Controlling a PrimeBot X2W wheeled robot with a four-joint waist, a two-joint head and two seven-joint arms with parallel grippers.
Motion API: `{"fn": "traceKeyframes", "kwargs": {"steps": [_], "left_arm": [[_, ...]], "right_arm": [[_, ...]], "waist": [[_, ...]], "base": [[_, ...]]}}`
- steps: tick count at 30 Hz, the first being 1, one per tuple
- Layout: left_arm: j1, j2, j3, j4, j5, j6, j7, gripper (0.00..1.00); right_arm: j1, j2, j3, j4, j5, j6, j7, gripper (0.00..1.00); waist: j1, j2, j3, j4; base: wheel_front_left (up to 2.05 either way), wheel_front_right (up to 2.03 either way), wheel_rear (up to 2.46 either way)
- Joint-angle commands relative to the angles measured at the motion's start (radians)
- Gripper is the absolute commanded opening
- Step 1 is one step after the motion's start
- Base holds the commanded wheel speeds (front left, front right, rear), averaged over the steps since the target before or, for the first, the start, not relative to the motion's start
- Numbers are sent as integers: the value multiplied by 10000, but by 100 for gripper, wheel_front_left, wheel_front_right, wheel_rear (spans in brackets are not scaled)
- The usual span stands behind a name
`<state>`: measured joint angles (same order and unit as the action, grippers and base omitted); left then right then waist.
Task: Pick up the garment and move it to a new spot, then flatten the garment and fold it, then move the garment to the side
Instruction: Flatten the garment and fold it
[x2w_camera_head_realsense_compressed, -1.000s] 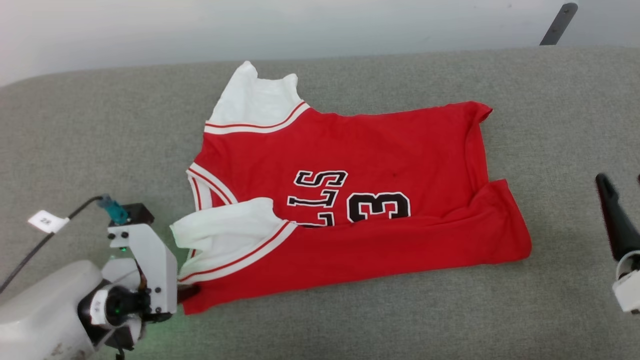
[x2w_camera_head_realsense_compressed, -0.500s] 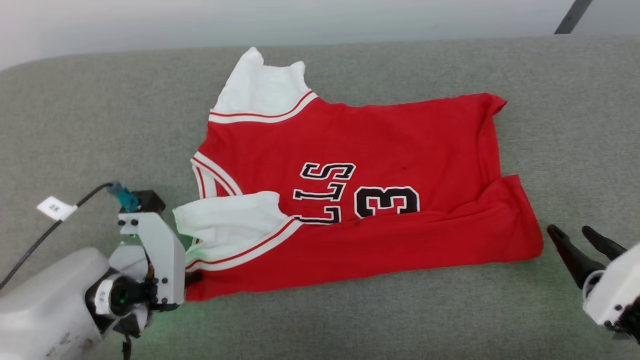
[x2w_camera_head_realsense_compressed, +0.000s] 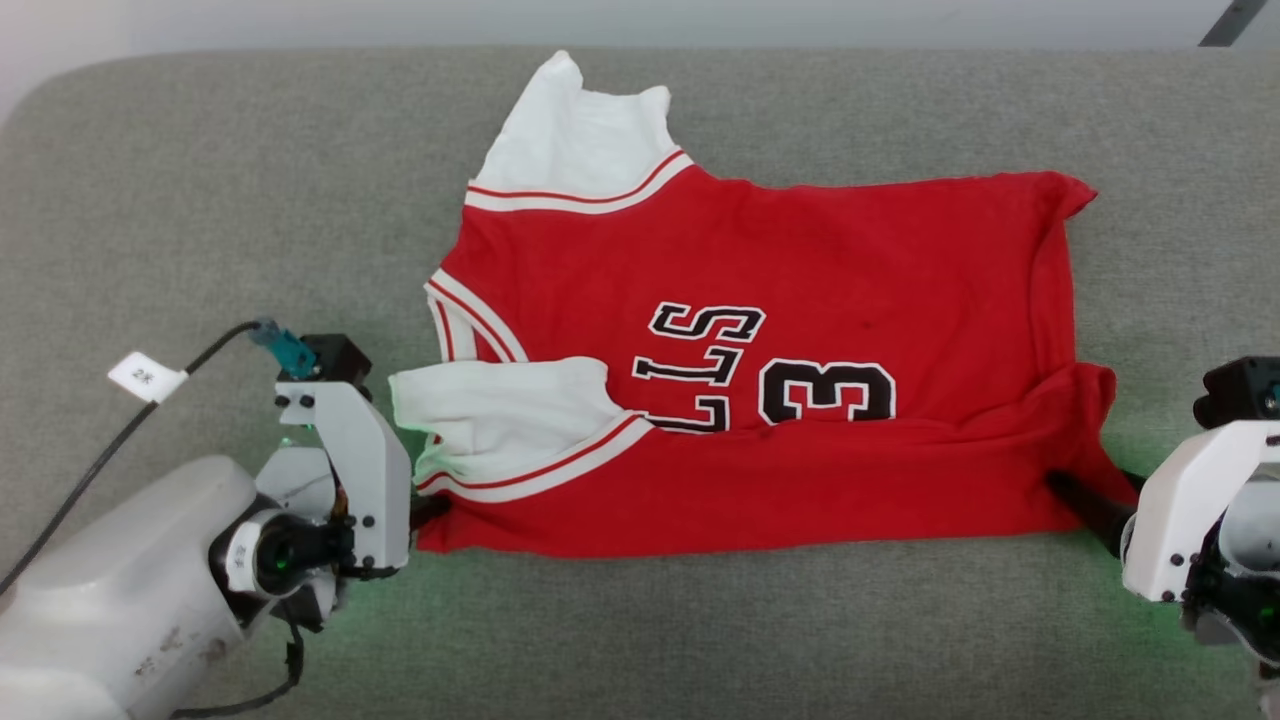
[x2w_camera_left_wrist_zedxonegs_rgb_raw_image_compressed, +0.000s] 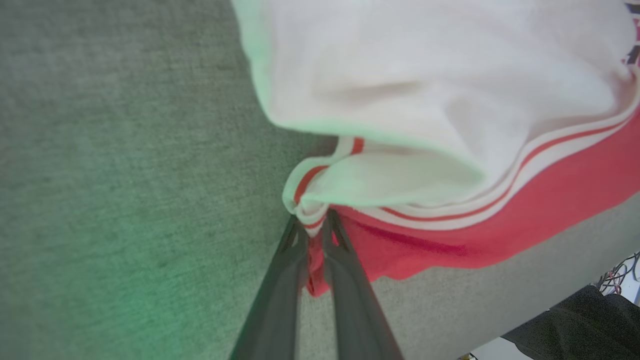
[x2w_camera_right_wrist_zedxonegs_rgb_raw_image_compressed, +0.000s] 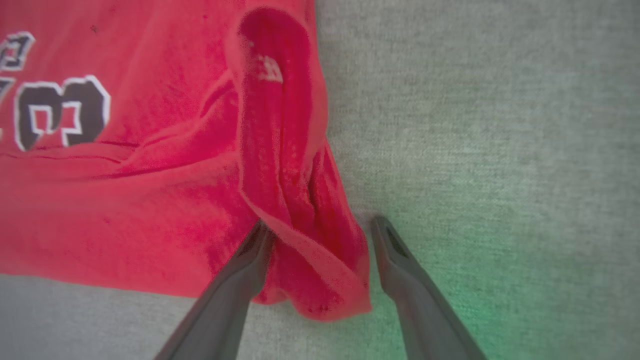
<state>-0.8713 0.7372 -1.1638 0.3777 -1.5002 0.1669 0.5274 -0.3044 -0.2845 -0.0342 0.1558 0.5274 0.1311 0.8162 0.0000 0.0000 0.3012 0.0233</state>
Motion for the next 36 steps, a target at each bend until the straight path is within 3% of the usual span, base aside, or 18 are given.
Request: {"fn": "traceKeyframes", "kwargs": {"steps": [1,6,13,19,28,36], "left_arm": [[143,-259,-123,267,88,37,-138,0],[216,-229,-29,412,-39,-88,-162,0],[254,263,43,167,-182,25,121,0],[364,750,-33,-669,-214,431,429,0],[891,1625,-280,-2465,-248,1390,773,0],[1569,2052,-330,-3404,-349,1786,366,0]], "right_arm": [[51,43,265,403,-10,-7,96,0],[-267,-130,512,935,178,-9,27,0],[-367,-546,648,990,488,-9,94,0],[-63,-849,738,474,714,-9,562,0],[907,-1131,444,-619,1025,-9,1437,0],[1824,-762,-61,-1537,777,-9,1963,0]], "waist": [[0,0,52,65],[0,0,-2,104],[0,0,-327,93],[0,0,-703,85],[0,0,-1174,74],[0,0,-1253,18]], "base": [[0,0,0],[0,0,0],[0,0,0],[0,0,0],[0,0,0],[0,0,0]]}}
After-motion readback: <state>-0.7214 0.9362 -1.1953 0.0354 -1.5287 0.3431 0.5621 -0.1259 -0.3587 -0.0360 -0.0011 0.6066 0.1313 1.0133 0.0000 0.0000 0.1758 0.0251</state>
